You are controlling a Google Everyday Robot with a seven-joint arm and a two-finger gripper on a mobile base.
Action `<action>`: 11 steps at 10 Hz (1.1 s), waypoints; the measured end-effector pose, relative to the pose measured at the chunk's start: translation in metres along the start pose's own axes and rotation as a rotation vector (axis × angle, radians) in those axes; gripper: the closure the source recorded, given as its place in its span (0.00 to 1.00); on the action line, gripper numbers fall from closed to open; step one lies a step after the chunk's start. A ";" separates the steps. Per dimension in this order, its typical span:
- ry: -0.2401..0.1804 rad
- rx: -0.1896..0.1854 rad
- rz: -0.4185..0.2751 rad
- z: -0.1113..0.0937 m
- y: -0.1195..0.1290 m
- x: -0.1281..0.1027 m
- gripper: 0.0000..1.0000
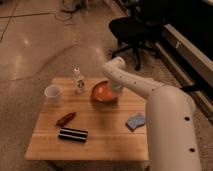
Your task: Drag the ceramic bowl in a circle
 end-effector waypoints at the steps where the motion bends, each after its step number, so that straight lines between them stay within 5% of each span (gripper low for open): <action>1: 0.002 -0.008 0.017 0.001 0.009 0.008 1.00; 5: -0.006 -0.054 0.040 0.006 0.071 0.020 1.00; 8: -0.044 -0.077 -0.028 0.003 0.114 -0.004 1.00; 11: -0.100 -0.059 -0.125 -0.007 0.130 -0.054 1.00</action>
